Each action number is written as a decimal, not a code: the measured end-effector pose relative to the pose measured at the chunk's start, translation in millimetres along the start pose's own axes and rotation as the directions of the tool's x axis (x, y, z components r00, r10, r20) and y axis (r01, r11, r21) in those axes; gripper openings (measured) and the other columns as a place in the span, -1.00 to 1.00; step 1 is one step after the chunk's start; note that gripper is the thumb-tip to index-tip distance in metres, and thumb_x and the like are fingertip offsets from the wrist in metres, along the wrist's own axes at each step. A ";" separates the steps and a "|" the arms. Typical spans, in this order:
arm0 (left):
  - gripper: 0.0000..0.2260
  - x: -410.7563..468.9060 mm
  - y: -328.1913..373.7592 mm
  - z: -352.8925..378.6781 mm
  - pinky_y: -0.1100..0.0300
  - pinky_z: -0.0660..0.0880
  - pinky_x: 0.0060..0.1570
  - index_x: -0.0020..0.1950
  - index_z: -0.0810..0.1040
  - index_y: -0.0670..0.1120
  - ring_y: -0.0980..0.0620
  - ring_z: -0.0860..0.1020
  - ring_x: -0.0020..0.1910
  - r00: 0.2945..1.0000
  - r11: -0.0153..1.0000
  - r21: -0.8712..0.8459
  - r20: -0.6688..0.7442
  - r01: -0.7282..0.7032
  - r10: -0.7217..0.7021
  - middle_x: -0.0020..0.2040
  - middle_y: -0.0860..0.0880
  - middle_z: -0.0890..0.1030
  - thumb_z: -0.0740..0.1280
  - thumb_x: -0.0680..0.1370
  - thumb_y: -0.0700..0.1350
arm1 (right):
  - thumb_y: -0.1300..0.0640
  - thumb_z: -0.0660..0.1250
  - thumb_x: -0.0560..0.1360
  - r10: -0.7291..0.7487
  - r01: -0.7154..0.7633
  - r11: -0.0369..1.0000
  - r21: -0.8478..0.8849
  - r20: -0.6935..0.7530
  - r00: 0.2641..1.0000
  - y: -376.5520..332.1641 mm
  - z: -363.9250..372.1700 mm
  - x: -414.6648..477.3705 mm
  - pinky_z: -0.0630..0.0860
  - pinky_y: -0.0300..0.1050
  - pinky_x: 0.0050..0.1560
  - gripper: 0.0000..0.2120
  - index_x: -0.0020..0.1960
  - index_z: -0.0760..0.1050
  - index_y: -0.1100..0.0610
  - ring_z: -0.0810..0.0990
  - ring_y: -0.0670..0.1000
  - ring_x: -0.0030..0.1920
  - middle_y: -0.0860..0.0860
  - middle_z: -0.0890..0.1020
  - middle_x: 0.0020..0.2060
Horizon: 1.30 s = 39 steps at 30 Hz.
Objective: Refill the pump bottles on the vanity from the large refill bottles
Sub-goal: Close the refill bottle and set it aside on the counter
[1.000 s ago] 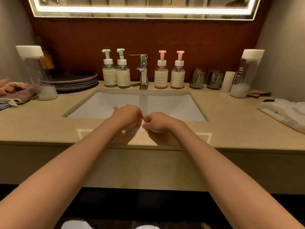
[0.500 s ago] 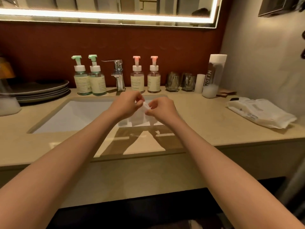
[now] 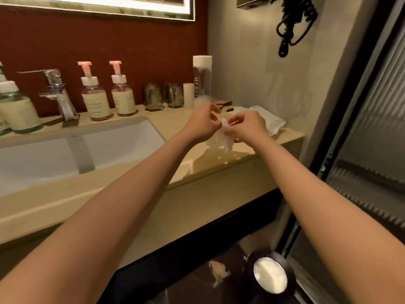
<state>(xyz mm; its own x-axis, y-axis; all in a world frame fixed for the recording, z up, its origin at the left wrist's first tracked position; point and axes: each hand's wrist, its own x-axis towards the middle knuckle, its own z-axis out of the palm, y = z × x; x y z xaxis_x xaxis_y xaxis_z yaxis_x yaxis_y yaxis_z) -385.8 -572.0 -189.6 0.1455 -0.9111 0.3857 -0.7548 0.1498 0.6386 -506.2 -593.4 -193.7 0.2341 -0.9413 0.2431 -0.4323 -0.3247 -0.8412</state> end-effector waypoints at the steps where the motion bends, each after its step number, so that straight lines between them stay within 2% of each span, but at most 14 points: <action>1: -0.73 1.4 9.1 13.1 0.25 0.46 -0.09 0.24 0.41 -0.16 0.03 0.48 0.04 0.999 1.000 -0.019 0.025 -0.020 0.020 0.15 -0.11 0.51 0.29 0.54 -0.24 | 0.25 0.40 0.44 0.027 -0.027 1.000 -0.010 -0.023 0.999 8.3 -14.4 -0.9 0.60 -0.08 -0.02 -0.88 -0.04 0.57 0.13 0.59 0.02 -0.06 0.05 0.61 -0.07; 5: -0.74 1.3 40.4 61.4 0.21 0.42 -0.09 0.22 0.44 -0.19 0.00 0.50 -0.01 0.984 0.995 -0.063 0.152 -0.080 0.089 0.11 -0.14 0.55 0.28 0.53 -0.24 | 0.31 0.38 0.43 0.161 -0.162 0.987 -0.008 -0.078 0.984 42.1 -56.7 -10.2 0.58 -0.06 0.04 -0.86 -0.08 0.53 0.10 0.56 0.02 -0.05 0.03 0.56 -0.14; 10: -0.75 -13.8 59.0 113.0 0.15 0.46 0.00 0.17 0.48 -0.21 -0.06 0.55 0.06 0.952 0.991 -0.117 0.291 -0.064 0.096 0.09 -0.15 0.59 0.33 0.50 -0.20 | 0.34 0.31 0.46 0.330 -0.331 0.943 0.021 -0.157 0.931 87.3 -71.7 -21.0 0.57 0.01 -0.04 -0.91 -0.14 0.58 0.23 0.52 0.06 -0.18 0.04 0.51 -0.34; 14: -0.75 -23.3 50.4 145.5 0.16 0.42 0.03 0.17 0.48 -0.19 -0.06 0.53 0.10 0.929 0.993 -0.120 0.368 0.004 0.040 0.13 -0.11 0.58 0.29 0.50 -0.20 | 0.31 0.36 0.43 0.399 -0.406 0.914 -0.024 -0.136 0.907 121.8 -74.1 -31.0 0.60 -0.03 -0.01 -0.87 -0.04 0.63 0.25 0.55 0.02 -0.12 0.07 0.57 -0.20; 16: -0.73 -28.9 45.1 163.8 0.12 0.43 0.10 0.19 0.47 -0.18 -0.08 0.53 0.14 0.904 0.993 -0.108 0.427 0.056 -0.005 0.15 -0.13 0.58 0.29 0.50 -0.20 | 0.32 0.36 0.42 0.456 -0.462 0.887 -0.031 -0.107 0.883 138.7 -73.4 -36.7 0.61 -0.07 -0.12 -0.89 -0.07 0.62 0.22 0.55 0.04 -0.10 0.07 0.57 -0.16; 18: -0.70 -33.9 40.4 185.1 0.13 0.42 0.08 0.21 0.45 -0.18 -0.09 0.52 0.16 0.874 0.990 -0.092 0.484 0.108 -0.050 0.17 -0.13 0.56 0.31 0.48 -0.22 | 0.34 0.38 0.41 0.517 -0.521 0.853 -0.029 -0.095 0.851 159.0 -70.8 -40.3 0.59 -0.09 -0.19 -0.88 -0.07 0.60 0.22 0.54 0.07 -0.11 0.09 0.56 -0.14; 21: -0.67 -43.0 32.0 210.8 0.17 0.39 -0.01 0.22 0.43 -0.19 -0.09 0.50 0.17 0.829 0.984 -0.073 0.552 0.162 -0.096 0.15 -0.14 0.54 0.33 0.47 -0.25 | 0.32 0.37 0.43 0.578 -0.583 0.812 -0.040 -0.087 0.811 183.6 -63.2 -49.2 0.60 -0.09 -0.11 -0.87 -0.03 0.59 0.25 0.55 0.08 -0.17 0.11 0.55 -0.13; 23: -0.68 -49.8 23.3 233.8 0.19 0.37 -0.05 0.23 0.42 -0.19 -0.08 0.50 0.11 0.792 0.979 -0.061 0.599 0.194 -0.120 0.12 -0.13 0.54 0.32 0.49 -0.23 | 0.30 0.37 0.44 0.631 -0.636 0.771 -0.039 -0.087 0.771 209.6 -58.9 -54.4 0.60 -0.08 -0.10 -0.96 -0.18 0.55 0.21 0.56 0.09 -0.20 0.13 0.56 -0.15; 25: -0.68 -58.1 11.7 255.4 0.17 0.36 -0.04 0.26 0.38 -0.18 -0.05 0.47 0.06 0.747 0.974 -0.026 0.646 0.224 -0.154 0.16 -0.14 0.52 0.28 0.52 -0.21 | 0.30 0.38 0.42 0.685 -0.689 0.725 -0.028 -0.080 0.724 237.2 -54.1 -57.5 0.61 -0.02 -0.05 -0.85 -0.29 0.47 0.18 0.57 0.09 -0.21 0.14 0.57 -0.19; 28: -0.67 -70.0 -9.0 283.0 0.17 0.36 -0.02 0.31 0.35 -0.17 -0.08 0.45 0.14 0.670 0.967 0.040 0.714 0.251 -0.203 0.24 -0.15 0.47 0.21 0.54 -0.26 | 0.31 0.38 0.41 0.741 -0.744 0.667 -0.043 -0.068 0.668 273.5 -46.2 -64.2 0.61 0.06 -0.01 -0.96 -0.14 0.55 0.24 0.59 0.11 -0.22 0.19 0.61 -0.16; 29: -0.66 -72.8 -15.1 291.0 0.17 0.36 0.00 0.32 0.36 -0.17 -0.08 0.45 0.18 0.643 0.967 0.067 0.735 0.247 -0.215 0.25 -0.15 0.46 0.20 0.54 -0.27 | 0.32 0.37 0.41 0.757 -0.760 0.648 -0.047 -0.074 0.650 285.9 -44.0 -66.1 0.61 0.06 -0.02 -0.92 -0.09 0.56 0.26 0.59 0.12 -0.21 0.20 0.62 -0.13; 33: -0.61 -82.2 -33.5 309.0 0.16 0.35 0.20 0.38 0.35 -0.18 -0.08 0.40 0.30 0.551 0.969 0.140 0.801 0.205 -0.232 0.33 -0.15 0.43 0.18 0.54 -0.28 | 0.33 0.36 0.39 0.783 -0.788 0.611 -0.074 -0.088 0.616 316.7 -34.0 -74.2 0.60 0.01 -0.03 -0.89 -0.08 0.56 0.25 0.60 0.14 -0.12 0.19 0.61 -0.11; 37: -0.58 -85.2 -50.3 316.4 0.11 0.36 0.26 0.39 0.33 -0.17 -0.09 0.40 0.32 0.490 0.967 0.190 0.835 0.169 -0.250 0.34 -0.16 0.43 0.15 0.52 -0.32 | 0.30 0.38 0.41 0.822 -0.825 0.559 -0.084 -0.070 0.565 334.9 -22.3 -74.1 0.57 0.00 0.04 -0.89 -0.08 0.52 0.25 0.60 0.14 -0.02 0.14 0.57 -0.18; 39: -0.55 -84.1 -57.9 317.3 0.12 0.35 0.28 0.40 0.32 -0.17 -0.09 0.38 0.34 0.479 0.965 0.192 0.840 0.180 -0.256 0.35 -0.16 0.42 0.15 0.51 -0.34 | 0.25 0.41 0.40 0.822 -0.820 0.560 -0.116 -0.045 0.567 342.4 -13.2 -72.7 0.55 0.04 0.09 -0.73 0.07 0.47 0.25 0.57 0.16 0.08 0.16 0.55 -0.01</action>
<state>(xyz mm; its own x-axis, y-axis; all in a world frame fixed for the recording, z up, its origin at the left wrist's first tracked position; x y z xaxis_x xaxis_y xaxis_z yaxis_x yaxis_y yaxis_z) -557.4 -625.9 -470.3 -0.2741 -0.7970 -0.5383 -0.8247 -0.0931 0.5578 -682.8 -637.3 -493.0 -0.2616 -0.8051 -0.5323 -0.5352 0.5799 -0.6142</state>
